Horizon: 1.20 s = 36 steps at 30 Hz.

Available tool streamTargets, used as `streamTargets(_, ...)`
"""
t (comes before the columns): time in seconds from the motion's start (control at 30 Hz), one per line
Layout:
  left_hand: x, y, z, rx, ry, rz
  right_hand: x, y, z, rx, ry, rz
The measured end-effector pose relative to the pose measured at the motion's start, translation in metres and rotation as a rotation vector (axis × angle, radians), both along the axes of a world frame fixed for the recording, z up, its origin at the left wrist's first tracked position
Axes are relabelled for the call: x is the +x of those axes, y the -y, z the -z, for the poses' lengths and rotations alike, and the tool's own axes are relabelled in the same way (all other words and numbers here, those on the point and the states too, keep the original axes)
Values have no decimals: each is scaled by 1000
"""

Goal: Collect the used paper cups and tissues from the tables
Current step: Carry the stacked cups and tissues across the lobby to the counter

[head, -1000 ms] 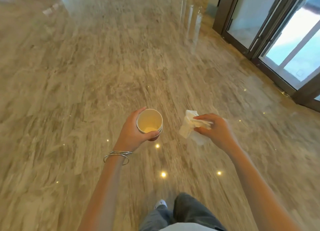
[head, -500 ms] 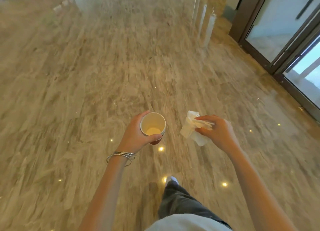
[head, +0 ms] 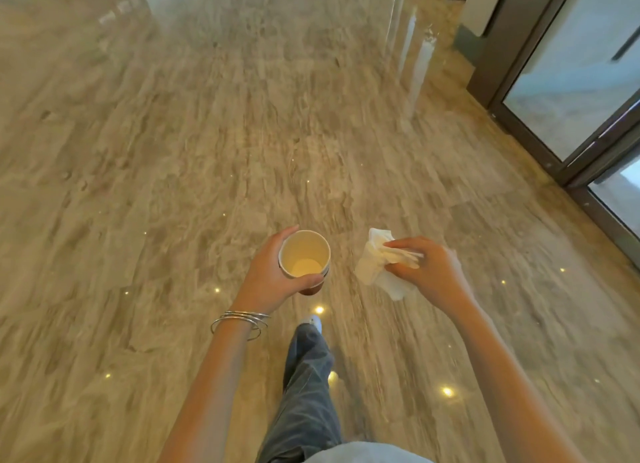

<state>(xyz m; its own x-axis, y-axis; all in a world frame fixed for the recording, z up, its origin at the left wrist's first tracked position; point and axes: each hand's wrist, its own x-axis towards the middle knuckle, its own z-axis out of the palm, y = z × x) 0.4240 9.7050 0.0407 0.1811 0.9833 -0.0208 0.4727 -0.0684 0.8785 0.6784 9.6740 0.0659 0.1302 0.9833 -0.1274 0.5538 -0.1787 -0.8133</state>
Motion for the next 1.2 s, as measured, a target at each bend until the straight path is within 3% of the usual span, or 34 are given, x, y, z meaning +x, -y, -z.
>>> streamTargets(0.4,20,-327,-32,53,21,76,21,-301,-30,63,3,99)
streamTargets(0.77,71,-557,-2,0,26,75,76,-531,3,33,36,57)
streamTargets(1.2,161,-839,-22,2,27,67,157,-827,-24,53,24,86)
